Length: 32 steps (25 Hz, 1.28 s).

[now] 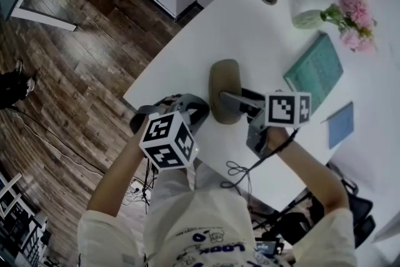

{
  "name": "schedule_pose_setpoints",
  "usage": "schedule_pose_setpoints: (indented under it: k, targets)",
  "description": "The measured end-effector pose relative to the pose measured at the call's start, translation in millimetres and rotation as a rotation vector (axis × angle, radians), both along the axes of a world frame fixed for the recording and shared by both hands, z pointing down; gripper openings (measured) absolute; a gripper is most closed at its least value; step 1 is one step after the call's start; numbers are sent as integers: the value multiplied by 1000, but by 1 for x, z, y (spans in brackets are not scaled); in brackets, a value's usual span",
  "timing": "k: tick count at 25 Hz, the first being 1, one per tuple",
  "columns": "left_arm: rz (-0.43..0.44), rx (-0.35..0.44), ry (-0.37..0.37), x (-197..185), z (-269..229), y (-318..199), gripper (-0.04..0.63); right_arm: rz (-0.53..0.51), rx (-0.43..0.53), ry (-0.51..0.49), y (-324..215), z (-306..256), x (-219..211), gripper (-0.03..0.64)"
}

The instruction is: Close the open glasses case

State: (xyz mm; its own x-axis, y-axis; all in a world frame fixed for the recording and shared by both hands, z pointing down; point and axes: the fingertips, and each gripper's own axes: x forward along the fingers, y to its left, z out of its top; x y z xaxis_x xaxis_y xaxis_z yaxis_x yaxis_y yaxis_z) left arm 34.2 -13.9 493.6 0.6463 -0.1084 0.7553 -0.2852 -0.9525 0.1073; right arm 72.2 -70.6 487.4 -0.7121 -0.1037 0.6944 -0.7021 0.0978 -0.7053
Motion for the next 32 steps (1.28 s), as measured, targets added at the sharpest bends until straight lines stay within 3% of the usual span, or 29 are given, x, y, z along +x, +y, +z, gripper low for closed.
schedule_pose_setpoints:
  k: [7,12,16,19,25,32]
  targets:
    - [-63,-30,17,-14,8,23,3,219,-16,27,-8,5,-6,301]
    - [-183,-18,34,-33,11,26,3,376,-100,3,-11,8,-21,301]
    - [-207,-7,20,-37,14,31,3,492,-144,-35,-15,10,-32,301]
    - [-291,-2,37,-41,14,31,3,573,-147,-63,-16,8,-41,301]
    - [-407,-38,58,-39,15,27,3,682,-126,-77,-16,7,-41,302]
    - [-420,-56,76,-26,13,27,3,725,-137,-108,-17,8,-39,302]
